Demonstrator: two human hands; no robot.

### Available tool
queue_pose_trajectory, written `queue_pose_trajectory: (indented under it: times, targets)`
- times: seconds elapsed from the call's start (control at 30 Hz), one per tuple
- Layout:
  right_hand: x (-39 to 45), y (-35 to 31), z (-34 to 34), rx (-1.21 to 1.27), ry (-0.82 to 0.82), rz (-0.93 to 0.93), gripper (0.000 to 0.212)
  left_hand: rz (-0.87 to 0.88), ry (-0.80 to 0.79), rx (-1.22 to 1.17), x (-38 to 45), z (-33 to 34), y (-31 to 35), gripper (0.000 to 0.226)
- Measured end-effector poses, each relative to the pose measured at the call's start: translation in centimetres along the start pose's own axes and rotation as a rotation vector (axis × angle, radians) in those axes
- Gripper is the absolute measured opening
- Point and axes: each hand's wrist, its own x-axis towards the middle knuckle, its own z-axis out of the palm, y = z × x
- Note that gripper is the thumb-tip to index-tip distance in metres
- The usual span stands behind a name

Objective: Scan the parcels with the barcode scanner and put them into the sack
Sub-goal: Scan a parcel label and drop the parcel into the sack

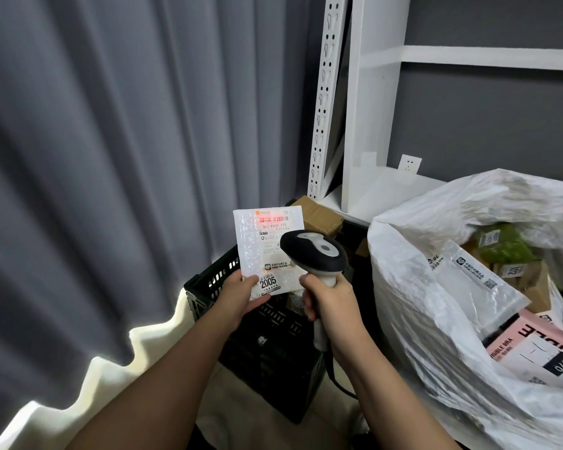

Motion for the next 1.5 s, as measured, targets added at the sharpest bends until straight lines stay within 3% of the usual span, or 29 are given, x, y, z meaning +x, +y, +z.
queue_pose_trajectory:
  times: [1.5]
  targets:
    - [-1.5, -0.3, -0.7, 0.006, 0.050, 0.019, 0.009, -0.022, 0.041, -0.019, -0.2, 0.3, -0.3, 0.024]
